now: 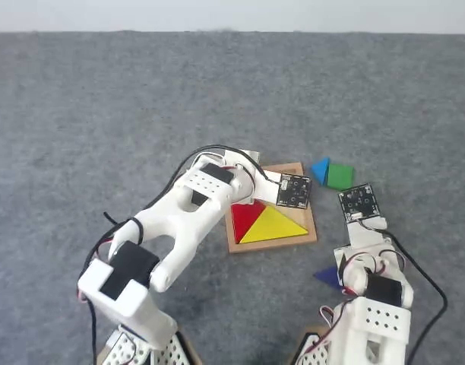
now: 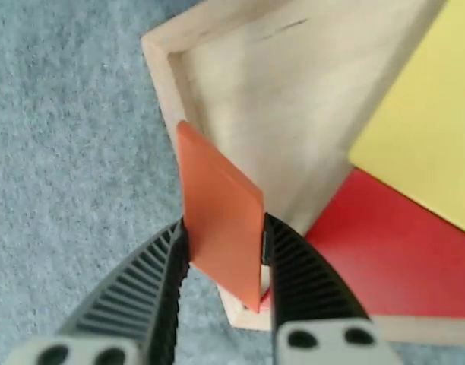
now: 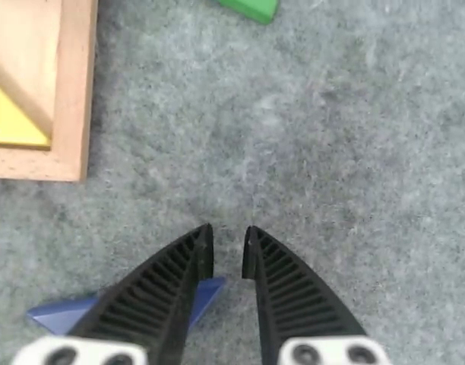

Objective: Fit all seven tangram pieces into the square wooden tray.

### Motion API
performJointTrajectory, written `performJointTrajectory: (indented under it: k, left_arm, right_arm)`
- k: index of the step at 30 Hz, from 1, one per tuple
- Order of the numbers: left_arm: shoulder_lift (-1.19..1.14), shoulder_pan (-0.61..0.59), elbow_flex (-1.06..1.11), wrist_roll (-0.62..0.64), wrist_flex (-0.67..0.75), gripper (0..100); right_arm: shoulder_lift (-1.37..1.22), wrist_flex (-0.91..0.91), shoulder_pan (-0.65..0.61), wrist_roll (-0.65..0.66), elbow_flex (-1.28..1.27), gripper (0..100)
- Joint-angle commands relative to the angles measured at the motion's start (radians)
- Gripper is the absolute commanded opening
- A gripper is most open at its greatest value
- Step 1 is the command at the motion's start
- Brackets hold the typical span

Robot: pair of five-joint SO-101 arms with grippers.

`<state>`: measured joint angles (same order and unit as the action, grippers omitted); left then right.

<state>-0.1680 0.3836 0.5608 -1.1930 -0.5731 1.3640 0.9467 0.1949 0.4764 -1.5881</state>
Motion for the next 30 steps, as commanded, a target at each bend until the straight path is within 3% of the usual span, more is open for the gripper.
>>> performJointTrajectory:
  k: [1,4,30]
  left_arm:
    - [0.014,-0.012,-0.007,0.017,0.020,12]
    - [0.014,-0.012,-0.007,0.061,0.020,14]
    - [0.017,-0.026,-0.036,0.071,0.021,20]
  right_arm:
    - [0.015,-0.002,-0.007,0.012,0.003,6.9]
    - [0.015,-0.002,-0.007,0.012,0.003,6.9]
    - [0.015,-0.002,-0.007,0.012,0.003,6.9]
